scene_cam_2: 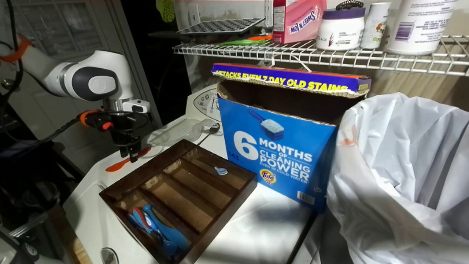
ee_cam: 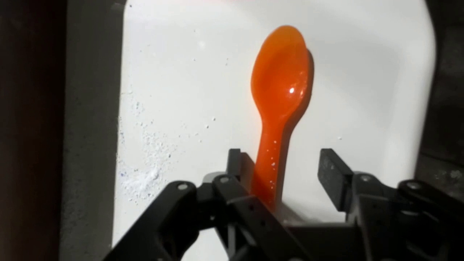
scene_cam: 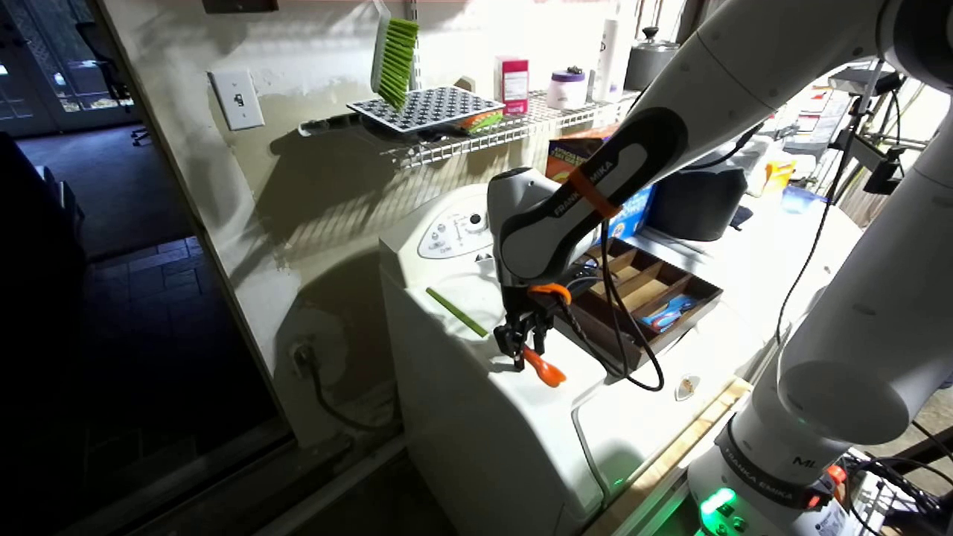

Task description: Put the spoons on the in the drawer that's on the table

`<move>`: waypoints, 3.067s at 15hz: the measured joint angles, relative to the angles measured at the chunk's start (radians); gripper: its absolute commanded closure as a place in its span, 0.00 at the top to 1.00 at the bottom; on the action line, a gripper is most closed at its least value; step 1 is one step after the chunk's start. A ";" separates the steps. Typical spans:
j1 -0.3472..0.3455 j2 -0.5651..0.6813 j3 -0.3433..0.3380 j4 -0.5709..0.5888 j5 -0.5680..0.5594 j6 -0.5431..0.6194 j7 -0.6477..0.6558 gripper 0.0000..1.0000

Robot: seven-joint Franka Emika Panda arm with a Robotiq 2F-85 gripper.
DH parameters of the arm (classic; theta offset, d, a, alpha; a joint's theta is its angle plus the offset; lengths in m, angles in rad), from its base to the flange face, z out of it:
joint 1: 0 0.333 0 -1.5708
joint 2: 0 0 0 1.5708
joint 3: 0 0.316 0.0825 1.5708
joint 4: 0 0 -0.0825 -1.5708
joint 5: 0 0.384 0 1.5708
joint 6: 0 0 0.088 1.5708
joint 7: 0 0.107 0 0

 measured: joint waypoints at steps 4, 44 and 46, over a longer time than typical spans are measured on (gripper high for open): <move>0.000 0.001 0.000 0.012 0.000 -0.002 -0.001 0.01; -0.182 -0.245 -0.078 0.020 -0.372 -0.358 0.309 0.04; -0.197 -0.244 -0.079 0.018 -0.391 -0.358 0.340 0.04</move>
